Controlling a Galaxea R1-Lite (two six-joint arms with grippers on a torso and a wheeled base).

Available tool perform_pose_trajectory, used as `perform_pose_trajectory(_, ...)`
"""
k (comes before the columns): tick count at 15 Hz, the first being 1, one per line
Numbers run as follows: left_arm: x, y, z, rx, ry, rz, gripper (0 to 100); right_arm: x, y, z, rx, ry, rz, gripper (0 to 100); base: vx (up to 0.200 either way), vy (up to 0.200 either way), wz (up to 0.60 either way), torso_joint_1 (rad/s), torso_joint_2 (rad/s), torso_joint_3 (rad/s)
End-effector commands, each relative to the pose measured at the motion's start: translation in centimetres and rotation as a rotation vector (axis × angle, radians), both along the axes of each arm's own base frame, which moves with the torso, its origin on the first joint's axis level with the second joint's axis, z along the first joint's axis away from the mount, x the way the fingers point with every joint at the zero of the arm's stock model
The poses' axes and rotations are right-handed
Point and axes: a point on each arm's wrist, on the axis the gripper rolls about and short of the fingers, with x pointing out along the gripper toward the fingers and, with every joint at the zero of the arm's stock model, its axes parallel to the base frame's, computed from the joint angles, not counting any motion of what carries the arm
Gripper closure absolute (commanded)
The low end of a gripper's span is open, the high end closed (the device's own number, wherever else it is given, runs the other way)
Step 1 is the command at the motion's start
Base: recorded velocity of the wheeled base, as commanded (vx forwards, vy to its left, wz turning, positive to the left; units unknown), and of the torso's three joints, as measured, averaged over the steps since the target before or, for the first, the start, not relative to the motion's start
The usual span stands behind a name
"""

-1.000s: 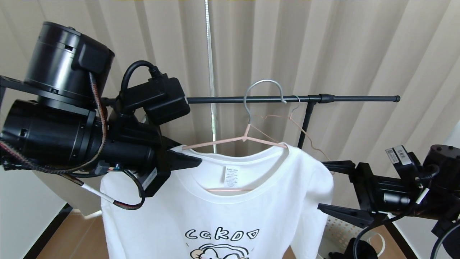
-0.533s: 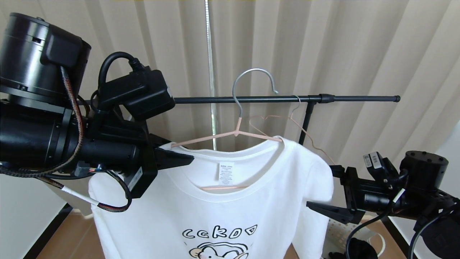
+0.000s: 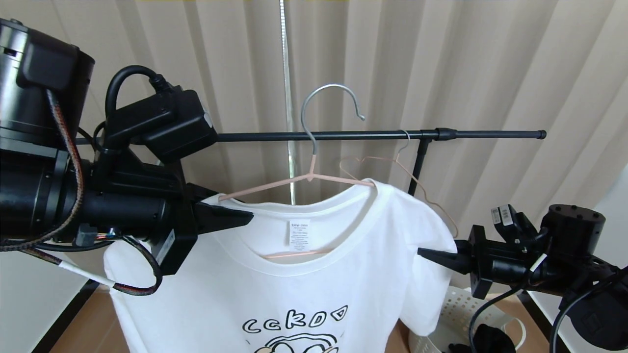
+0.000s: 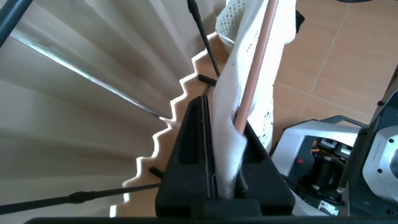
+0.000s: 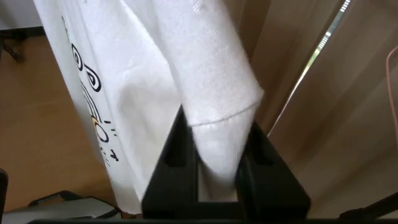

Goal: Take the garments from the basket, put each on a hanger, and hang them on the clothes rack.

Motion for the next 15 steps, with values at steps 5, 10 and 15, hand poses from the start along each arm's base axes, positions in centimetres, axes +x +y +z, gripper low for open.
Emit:
perform_pose_trajectory(5,-1.3,1.9,0.4,-0.018,-0.026,0.047,100,0.4,-0.6,0.2,0.001,-0.011,-0.023,100,0.000,0.000,0.00,0.000,0.00,0.000)
perform_pose_trajectory(10,-1.4,2.1,-0.1,-0.008,-0.009,0.053,100,-0.6,-0.5,0.6,0.003,-0.015,-0.013,100,0.000,0.000,0.00,0.000,0.00,0.000)
perform_pose_trajectory(15,-0.4,2.4,-1.0,-0.004,0.041,0.102,100,-0.8,-0.4,1.6,0.009,-0.066,-0.010,0,0.000,0.000,0.00,0.000,0.00,0.000)
